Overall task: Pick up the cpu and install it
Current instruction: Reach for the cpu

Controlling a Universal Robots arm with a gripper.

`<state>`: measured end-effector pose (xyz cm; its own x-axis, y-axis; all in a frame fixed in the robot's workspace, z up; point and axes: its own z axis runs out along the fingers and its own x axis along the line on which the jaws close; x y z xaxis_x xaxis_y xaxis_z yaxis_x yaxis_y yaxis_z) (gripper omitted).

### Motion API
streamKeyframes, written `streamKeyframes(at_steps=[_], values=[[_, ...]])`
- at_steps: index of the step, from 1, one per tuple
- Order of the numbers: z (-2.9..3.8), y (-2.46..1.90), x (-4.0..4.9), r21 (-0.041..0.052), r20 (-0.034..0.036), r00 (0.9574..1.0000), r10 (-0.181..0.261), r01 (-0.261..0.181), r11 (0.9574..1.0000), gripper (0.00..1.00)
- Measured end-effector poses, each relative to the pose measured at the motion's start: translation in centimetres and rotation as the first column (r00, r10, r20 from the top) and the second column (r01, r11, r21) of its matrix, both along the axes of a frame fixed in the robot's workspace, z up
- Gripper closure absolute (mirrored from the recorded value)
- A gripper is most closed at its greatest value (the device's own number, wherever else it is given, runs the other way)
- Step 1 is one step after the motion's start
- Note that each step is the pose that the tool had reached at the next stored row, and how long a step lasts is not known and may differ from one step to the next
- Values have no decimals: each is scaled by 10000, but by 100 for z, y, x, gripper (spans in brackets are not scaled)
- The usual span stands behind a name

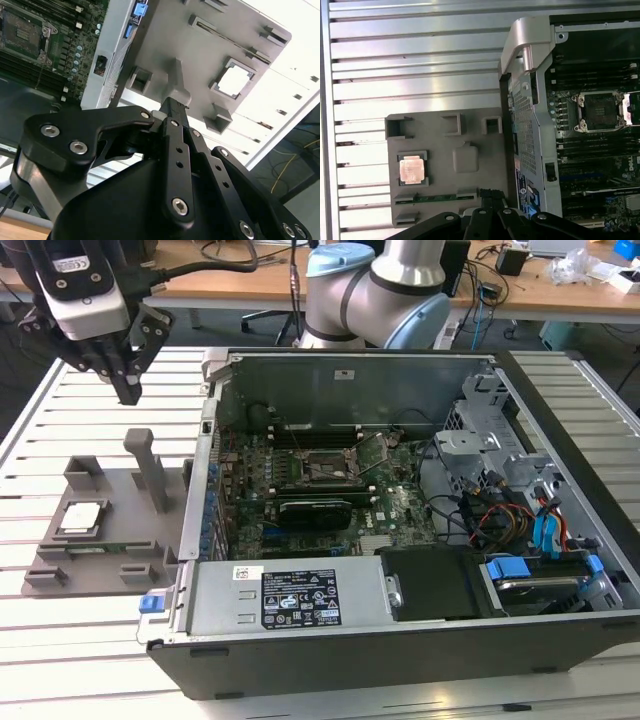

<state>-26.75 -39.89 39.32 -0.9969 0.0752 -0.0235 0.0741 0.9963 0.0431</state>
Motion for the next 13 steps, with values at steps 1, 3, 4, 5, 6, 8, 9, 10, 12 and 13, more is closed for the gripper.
streamKeyframes(at_steps=[1, 3, 4, 5, 6, 8, 9, 10, 12, 13], values=[[0, 0, -11, 0, 0, 10000, 0, 0, 10000, 89], [0, 0, -31, 0, 0, 10000, 0, 0, 10000, 89], [0, 0, -41, 0, 0, 10000, -1, 1, 10000, 89], [0, 0, -76, 0, 0, 10000, -1, 1, 10000, 89], [0, 0, -100, 0, 0, 10000, -1, 1, 10000, 89], [0, 0, -136, 0, 0, 10000, -1, 1, 10000, 89], [0, 0, -145, 0, 0, 10000, -1, 1, 10000, 89], [0, 0, -157, 0, -1, 10000, -1, 1, 10000, 89], [0, 0, -197, 0, 1, 10000, -1, 1, 10000, 89], [0, 0, -208, 0, 0, 10000, 0, 0, 10000, 89]])
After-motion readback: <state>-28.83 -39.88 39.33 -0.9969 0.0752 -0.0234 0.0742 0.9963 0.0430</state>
